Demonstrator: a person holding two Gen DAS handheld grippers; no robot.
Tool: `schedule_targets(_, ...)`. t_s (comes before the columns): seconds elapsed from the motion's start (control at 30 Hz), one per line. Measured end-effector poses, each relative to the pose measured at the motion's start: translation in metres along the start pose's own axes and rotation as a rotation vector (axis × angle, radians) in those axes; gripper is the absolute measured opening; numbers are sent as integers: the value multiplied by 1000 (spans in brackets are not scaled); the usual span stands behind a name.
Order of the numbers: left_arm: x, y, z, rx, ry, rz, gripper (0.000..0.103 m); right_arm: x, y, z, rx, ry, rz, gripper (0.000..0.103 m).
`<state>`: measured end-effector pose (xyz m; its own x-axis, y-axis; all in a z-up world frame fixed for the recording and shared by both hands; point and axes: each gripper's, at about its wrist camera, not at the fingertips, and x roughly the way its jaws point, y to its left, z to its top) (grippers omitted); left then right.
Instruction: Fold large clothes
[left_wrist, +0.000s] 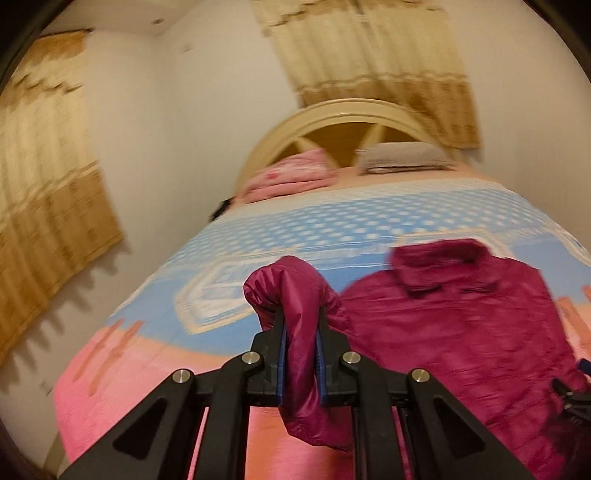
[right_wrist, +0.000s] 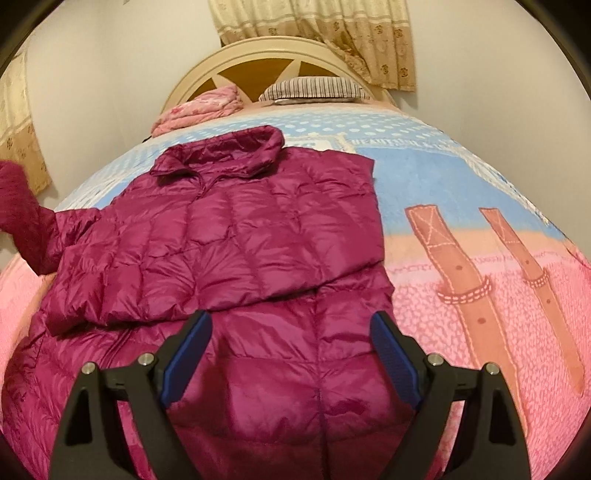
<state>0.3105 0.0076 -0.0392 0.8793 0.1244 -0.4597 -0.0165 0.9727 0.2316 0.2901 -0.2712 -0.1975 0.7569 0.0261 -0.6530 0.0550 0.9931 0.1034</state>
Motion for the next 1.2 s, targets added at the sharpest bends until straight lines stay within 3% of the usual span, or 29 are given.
schedule_targets(0.2,6,-93,-2,92,-11,-139,17,5,-14,-1,70,23,20,90)
schedule_targets(0.27,12,-117,-4,111,16,-199,37,7,-15,-2,78,33,24,90)
schedule_targets(0.3,13,-125,-5,110,18,-209,67,8,-16,-2,80,38,27,90)
schedule_targets(0.33,13,-129,-6,106,1,-198,86,9,-16,-2,81,40,30,90)
schedule_targets(0.37,11,-133,-6,100,-24,-190,88,9,-16,-2,83,42,33,90)
schedule_targets(0.43,10,-136,-8,111,-47,-186,88,10,-18,-3,89,46,40,90)
schedule_targets(0.6,25,-106,-20,78,-7,-136,89,11,-21,-4,97,53,51,90)
schedule_targets(0.77,66,-40,-50,-24,107,-55,89,0,-18,6,97,74,69,90)
schedule_targets(0.93,98,-3,-85,-113,211,-25,89,-16,4,41,82,78,188,90)
schedule_targets(1.0,102,3,-94,-129,229,-24,89,-10,13,56,85,91,226,90)
schedule_targets(1.1,104,12,-103,-158,243,-24,89,16,26,74,88,123,212,89)
schedule_targets(1.2,107,22,-110,-189,256,-33,89,45,39,77,64,173,229,77)
